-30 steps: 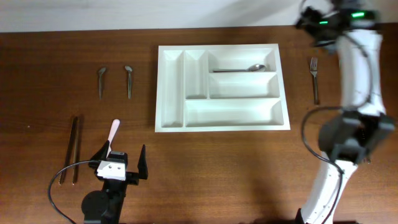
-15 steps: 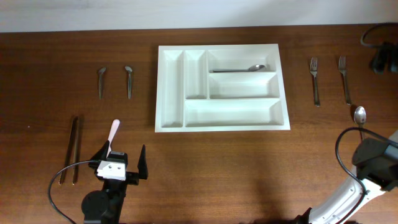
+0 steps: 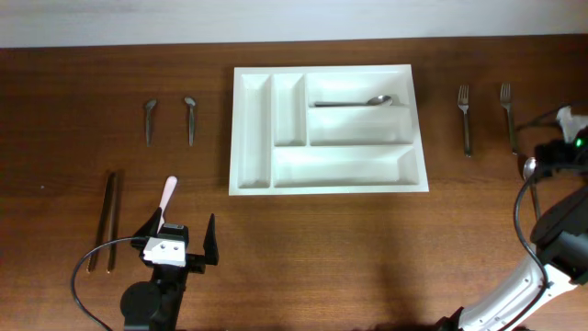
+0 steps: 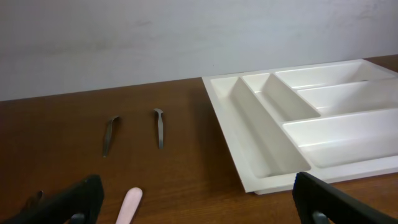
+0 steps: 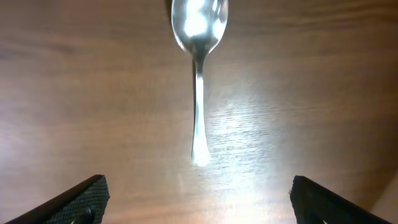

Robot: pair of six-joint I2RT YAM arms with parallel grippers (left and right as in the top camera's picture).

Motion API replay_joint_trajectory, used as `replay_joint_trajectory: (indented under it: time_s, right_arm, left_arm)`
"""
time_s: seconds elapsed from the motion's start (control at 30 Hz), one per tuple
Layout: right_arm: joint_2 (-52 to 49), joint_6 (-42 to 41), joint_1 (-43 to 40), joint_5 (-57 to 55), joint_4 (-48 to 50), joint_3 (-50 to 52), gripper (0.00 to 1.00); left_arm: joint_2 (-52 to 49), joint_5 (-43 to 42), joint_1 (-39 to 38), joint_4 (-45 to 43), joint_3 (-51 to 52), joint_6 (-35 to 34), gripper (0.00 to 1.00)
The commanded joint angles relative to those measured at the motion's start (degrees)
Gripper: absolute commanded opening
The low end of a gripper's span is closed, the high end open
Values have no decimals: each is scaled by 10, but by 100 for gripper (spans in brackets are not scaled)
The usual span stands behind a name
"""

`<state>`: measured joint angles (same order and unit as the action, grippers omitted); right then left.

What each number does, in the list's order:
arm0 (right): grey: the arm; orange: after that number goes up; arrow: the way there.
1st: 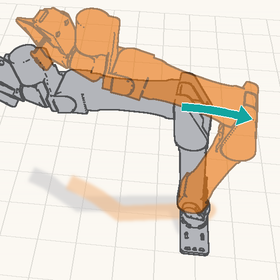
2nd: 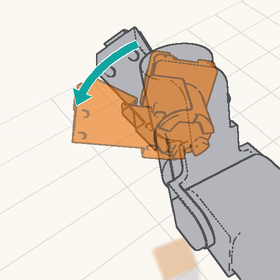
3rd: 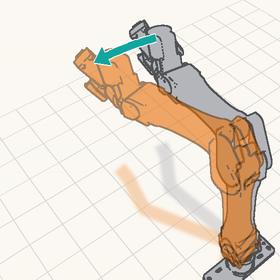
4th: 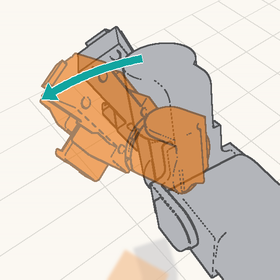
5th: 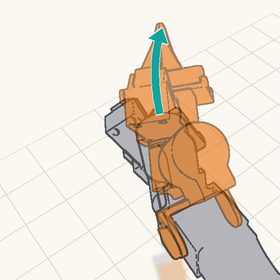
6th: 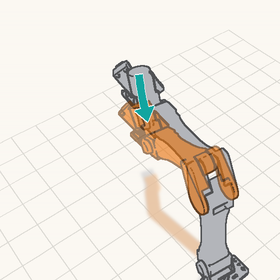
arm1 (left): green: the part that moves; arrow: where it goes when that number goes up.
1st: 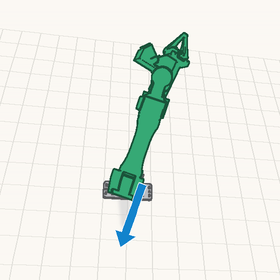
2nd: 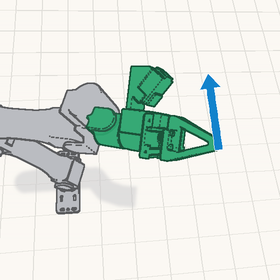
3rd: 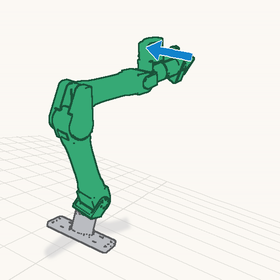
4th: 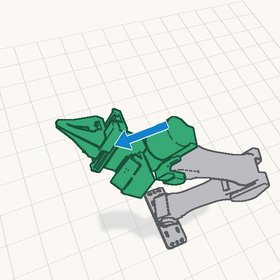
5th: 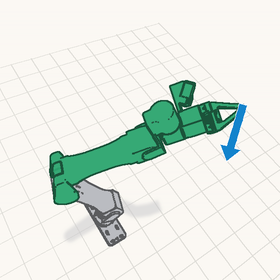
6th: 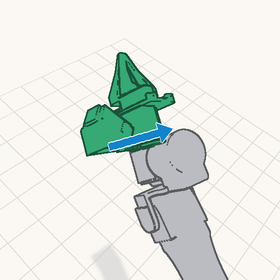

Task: Pack container
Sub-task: 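Release the spoon and move the right gripper to the second spoon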

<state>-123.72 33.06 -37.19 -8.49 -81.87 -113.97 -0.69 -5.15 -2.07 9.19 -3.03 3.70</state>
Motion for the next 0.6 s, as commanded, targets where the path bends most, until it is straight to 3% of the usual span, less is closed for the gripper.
replay_joint_trajectory:
  time_s: [0.0,0.57]
  right_arm:
    - [3,38,-19,-4,38,51,96]
    - [-18,42,-24,63,166,126,99]
  left_arm:
    - [4,4,4,-2,4,9,99]
    - [4,4,4,-2,4,9,99]
